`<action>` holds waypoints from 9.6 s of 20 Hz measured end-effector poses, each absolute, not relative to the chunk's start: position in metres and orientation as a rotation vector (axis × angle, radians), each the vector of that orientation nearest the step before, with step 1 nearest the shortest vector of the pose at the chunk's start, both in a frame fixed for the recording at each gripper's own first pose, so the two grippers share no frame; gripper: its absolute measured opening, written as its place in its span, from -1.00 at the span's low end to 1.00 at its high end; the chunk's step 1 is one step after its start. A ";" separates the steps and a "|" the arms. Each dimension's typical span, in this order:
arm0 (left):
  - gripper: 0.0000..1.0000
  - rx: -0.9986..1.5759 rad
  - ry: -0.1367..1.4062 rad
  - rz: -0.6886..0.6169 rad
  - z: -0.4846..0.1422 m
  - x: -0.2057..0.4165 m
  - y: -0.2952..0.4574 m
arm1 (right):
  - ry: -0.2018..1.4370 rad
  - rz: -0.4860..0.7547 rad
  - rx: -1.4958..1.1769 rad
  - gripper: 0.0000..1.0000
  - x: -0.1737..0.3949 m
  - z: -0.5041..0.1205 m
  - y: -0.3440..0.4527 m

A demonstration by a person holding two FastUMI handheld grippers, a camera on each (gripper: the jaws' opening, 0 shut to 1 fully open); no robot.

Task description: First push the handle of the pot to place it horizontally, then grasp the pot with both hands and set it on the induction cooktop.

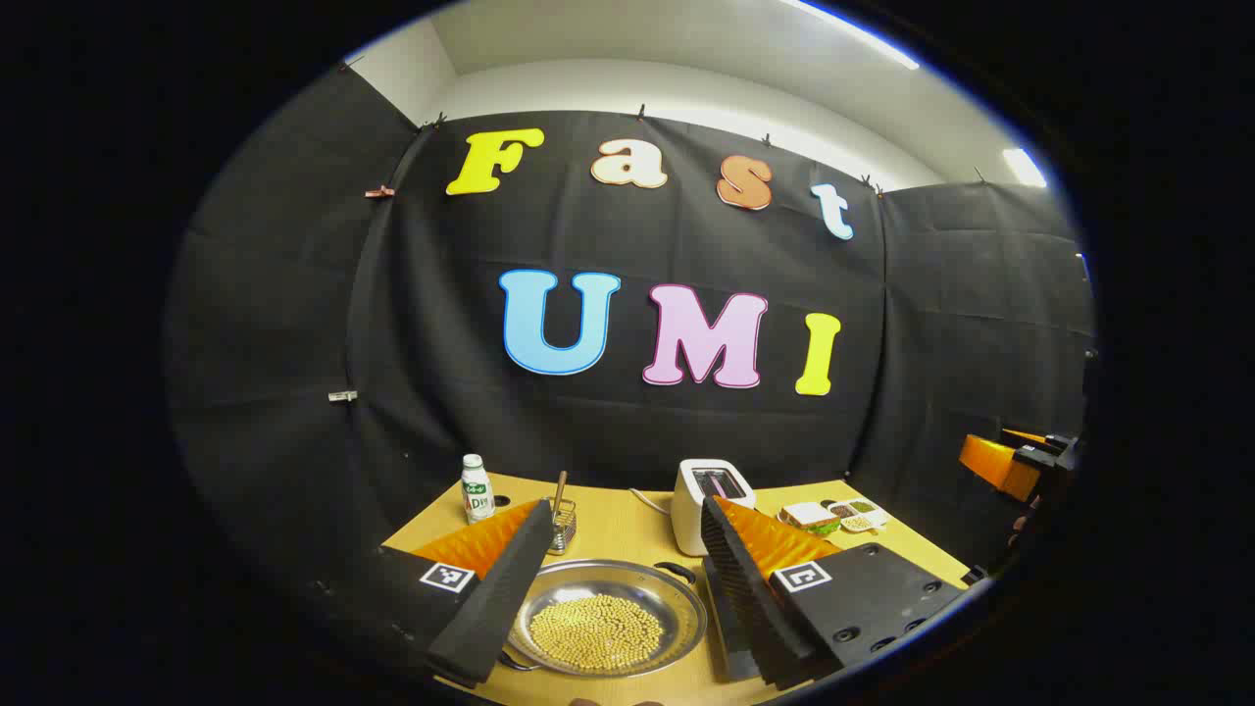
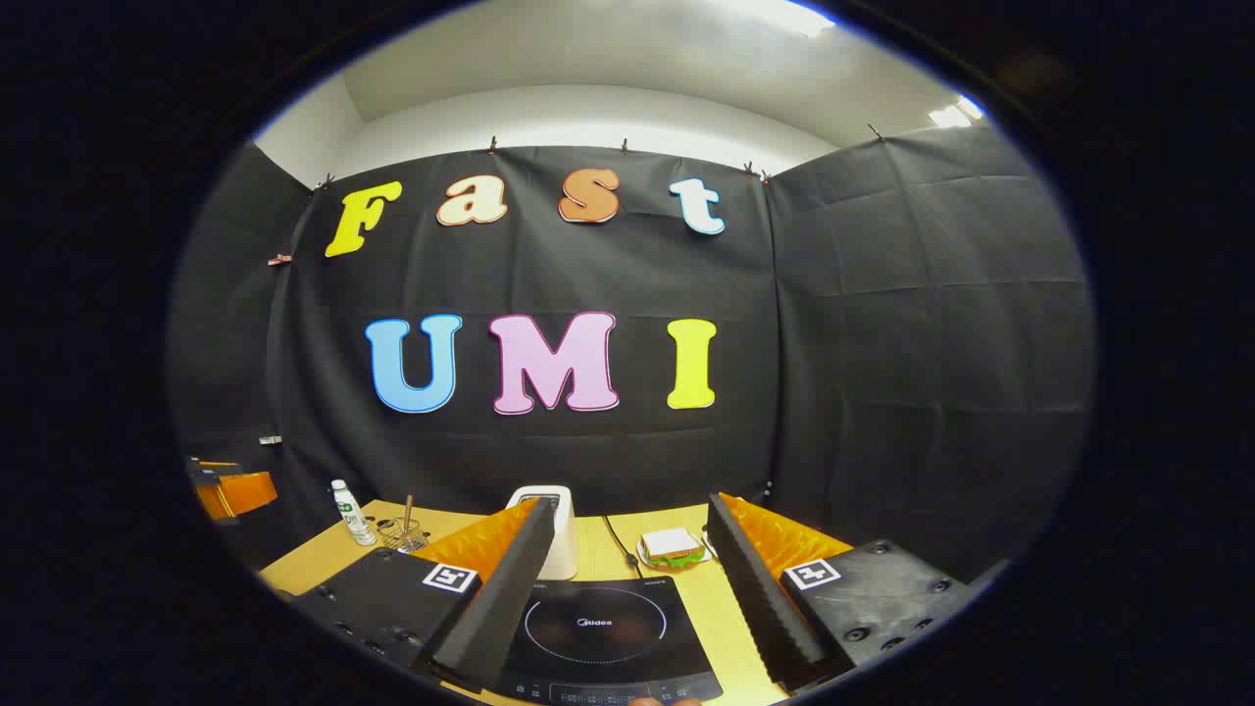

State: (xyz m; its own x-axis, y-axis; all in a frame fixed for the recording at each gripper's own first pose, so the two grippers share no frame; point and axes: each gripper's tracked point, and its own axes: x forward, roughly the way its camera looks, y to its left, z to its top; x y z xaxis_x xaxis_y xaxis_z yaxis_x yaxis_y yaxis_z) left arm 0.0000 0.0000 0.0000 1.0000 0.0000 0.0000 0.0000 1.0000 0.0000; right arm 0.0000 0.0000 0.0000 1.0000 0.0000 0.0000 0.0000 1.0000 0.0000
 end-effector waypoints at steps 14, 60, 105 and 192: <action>0.90 -0.010 0.019 0.027 -0.009 -0.008 0.019 | -0.021 0.002 -0.012 0.95 -0.012 0.003 0.000; -0.90 -0.178 0.546 0.029 -0.191 -0.014 0.097 | 0.100 0.057 -0.046 0.96 -0.004 -0.042 0.031; -0.90 -0.062 0.949 -0.084 -0.303 0.027 0.156 | 0.218 0.051 -0.098 0.96 0.011 -0.083 0.041; 0.14 -0.254 0.825 -0.134 -0.319 0.170 0.227 | 1.025 0.287 0.105 0.10 0.073 -0.390 0.267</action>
State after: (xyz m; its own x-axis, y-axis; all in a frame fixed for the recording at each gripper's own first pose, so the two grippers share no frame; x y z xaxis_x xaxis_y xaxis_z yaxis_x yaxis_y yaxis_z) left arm 0.1702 0.2267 -0.3190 0.6725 -0.2155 -0.7080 0.0193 0.9615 -0.2743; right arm 0.0726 0.2669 -0.3904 0.4855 0.2843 -0.8267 -0.1869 0.9575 0.2196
